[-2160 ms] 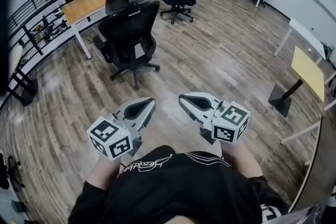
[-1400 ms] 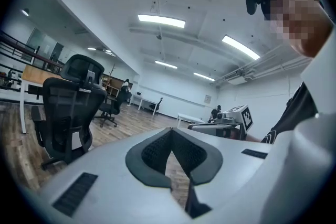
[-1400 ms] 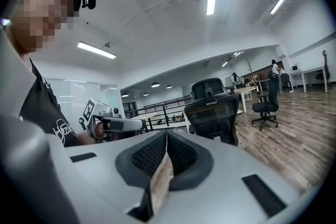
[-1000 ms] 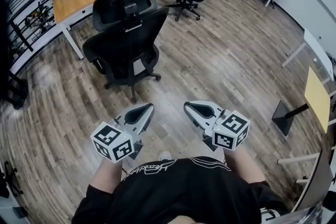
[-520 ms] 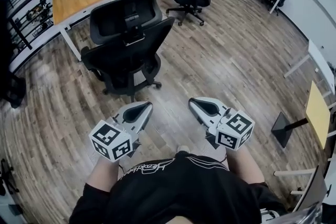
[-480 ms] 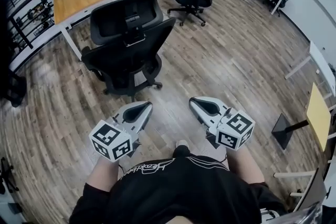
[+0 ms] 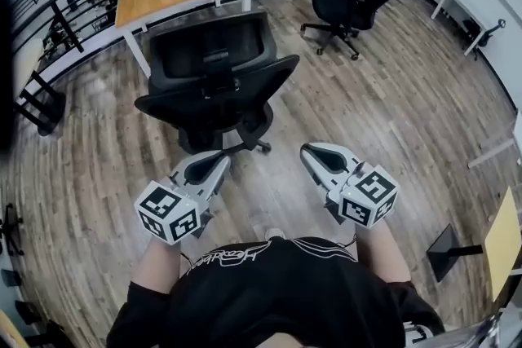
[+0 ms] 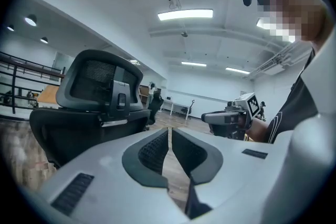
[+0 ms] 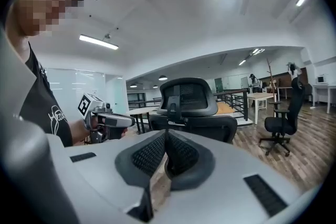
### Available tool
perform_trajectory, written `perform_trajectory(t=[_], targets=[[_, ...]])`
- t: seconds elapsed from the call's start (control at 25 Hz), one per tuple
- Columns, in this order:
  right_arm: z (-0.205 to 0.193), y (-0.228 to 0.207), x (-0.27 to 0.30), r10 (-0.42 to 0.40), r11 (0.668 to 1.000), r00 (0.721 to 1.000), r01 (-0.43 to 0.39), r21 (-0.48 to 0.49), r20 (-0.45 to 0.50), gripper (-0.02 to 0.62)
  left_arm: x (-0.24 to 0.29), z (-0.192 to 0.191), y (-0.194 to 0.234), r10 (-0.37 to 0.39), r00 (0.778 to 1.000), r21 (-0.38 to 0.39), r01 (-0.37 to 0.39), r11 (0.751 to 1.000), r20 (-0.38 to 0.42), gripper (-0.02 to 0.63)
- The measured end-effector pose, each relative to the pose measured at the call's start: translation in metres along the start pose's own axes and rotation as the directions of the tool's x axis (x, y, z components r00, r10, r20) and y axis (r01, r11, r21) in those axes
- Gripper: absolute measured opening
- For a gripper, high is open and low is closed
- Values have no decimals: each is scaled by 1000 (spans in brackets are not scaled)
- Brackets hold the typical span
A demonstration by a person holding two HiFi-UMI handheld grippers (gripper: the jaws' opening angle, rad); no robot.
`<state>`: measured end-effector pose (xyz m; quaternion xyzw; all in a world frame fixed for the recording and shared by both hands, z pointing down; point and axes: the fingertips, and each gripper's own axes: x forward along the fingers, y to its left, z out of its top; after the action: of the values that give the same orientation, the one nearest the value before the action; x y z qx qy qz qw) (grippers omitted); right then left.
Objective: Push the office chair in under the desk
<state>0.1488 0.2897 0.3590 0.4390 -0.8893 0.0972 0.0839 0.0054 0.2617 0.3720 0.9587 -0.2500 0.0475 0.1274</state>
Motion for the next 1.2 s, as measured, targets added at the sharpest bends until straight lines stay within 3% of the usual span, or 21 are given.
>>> perform_trajectory(t=[0.24,0.48,0.72,0.88,1.04,1.2], targets=[[9,-63,15,61,995,998,-63,-73,-22,41,31,7,31,157,988,25,-157,987,-1,9],[17,-117,33,7,975,999,-18,-221,-48,56,15,15,64,283,959,25,-283,959,8,20],[12,-146,73,-26,948,996,-3,-317,-88,130,-17,14,126,420,907,38,-421,906,15,132],[8,-163,101,-49,927,989,-8,-376,-142,176,-35,14,171,500,866,110,-495,862,-19,195],[11,-178,126,-59,906,983,-21,-424,-175,262,-48,17,215,559,827,201,-538,819,-61,252],[6,-201,157,-149,830,967,7,-558,-208,273,-47,1,257,607,775,389,-512,766,-174,267]])
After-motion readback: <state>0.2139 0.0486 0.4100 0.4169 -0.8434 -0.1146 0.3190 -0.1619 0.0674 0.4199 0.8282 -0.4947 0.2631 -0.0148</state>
